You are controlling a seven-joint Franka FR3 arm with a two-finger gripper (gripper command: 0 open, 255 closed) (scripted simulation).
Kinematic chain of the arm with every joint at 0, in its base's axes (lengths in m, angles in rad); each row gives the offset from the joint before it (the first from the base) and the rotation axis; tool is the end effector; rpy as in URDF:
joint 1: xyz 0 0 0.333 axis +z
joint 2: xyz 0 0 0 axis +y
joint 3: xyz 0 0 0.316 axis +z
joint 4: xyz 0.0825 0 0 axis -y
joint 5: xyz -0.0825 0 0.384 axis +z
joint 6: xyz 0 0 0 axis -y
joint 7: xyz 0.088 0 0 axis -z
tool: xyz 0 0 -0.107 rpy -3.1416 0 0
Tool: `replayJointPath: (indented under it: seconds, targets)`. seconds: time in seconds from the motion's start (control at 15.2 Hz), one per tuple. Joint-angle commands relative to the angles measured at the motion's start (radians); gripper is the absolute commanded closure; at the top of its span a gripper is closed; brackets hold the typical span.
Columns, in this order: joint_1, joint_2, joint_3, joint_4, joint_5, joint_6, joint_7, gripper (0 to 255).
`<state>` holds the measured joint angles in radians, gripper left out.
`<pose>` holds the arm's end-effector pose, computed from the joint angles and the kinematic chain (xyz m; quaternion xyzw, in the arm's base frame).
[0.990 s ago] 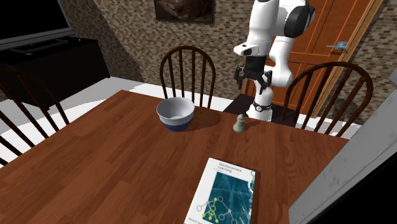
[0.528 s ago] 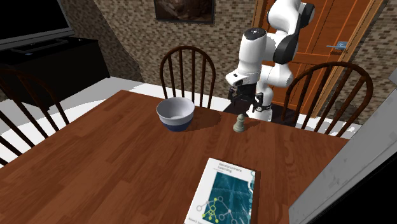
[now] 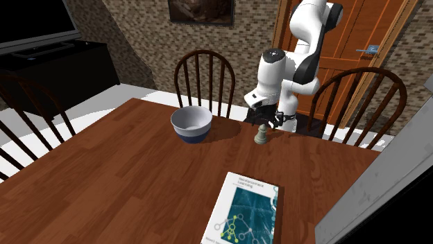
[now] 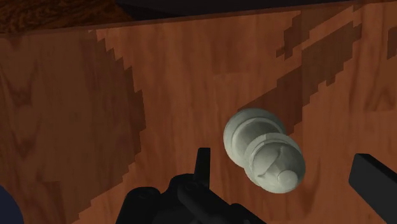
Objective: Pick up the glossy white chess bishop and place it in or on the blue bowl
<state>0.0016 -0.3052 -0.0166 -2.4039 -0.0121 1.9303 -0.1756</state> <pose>0.4258 -0.0073 0.4168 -0.9930 -0.0831 0.0840 0.0050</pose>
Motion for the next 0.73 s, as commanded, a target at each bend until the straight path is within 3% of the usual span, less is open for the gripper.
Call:
replayJointPath:
  seconds: [0.0,0.46,0.53,0.66]
  targets:
    - [0.000,0.008,0.000,-0.015,0.000,0.023,0.000,0]
    - [0.000,0.008,0.000,-0.014,0.000,0.023,0.000,0]
    - [0.000,0.008,0.000,-0.014,0.000,0.023,0.000,255]
    - [0.000,0.008,0.000,-0.014,0.000,0.023,0.000,255]
